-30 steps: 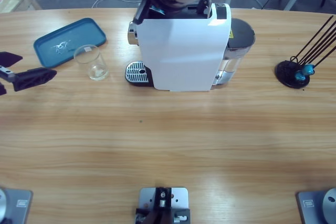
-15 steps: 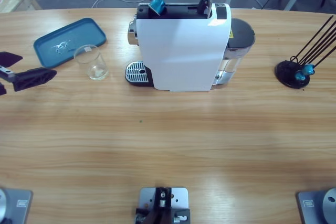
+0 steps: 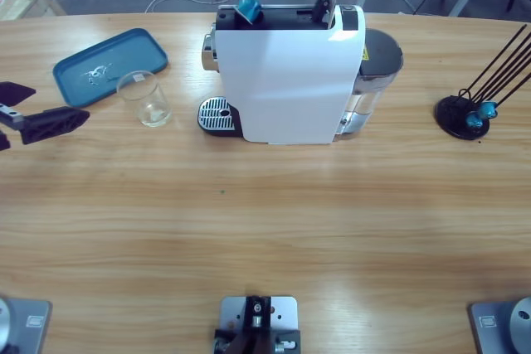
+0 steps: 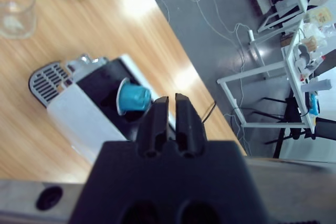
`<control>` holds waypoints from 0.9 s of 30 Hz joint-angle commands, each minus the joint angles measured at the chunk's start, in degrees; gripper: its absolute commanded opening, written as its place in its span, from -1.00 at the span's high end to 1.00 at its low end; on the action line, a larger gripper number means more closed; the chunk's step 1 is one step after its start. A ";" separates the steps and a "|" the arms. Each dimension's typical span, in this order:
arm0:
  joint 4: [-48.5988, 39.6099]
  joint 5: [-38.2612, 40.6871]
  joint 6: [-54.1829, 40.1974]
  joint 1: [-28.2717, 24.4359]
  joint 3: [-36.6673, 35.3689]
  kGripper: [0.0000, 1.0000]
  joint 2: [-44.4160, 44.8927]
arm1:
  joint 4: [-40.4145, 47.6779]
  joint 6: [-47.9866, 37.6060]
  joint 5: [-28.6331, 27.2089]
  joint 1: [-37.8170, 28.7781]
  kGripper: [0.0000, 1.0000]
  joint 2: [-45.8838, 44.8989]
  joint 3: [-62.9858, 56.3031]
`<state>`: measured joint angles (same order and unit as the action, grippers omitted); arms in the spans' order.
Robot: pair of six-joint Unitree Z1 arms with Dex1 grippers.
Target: Pour coffee
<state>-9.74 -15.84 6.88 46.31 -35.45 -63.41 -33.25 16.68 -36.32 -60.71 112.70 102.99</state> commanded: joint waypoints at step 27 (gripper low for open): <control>0.71 0.49 -0.12 0.28 1.66 -0.95 -1.80 | -2.14 -6.66 -1.23 -0.70 1.00 -1.24 -10.36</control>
<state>-9.74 -15.84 6.88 46.31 -35.45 -63.66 -34.68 10.70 -36.30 -60.92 112.12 94.55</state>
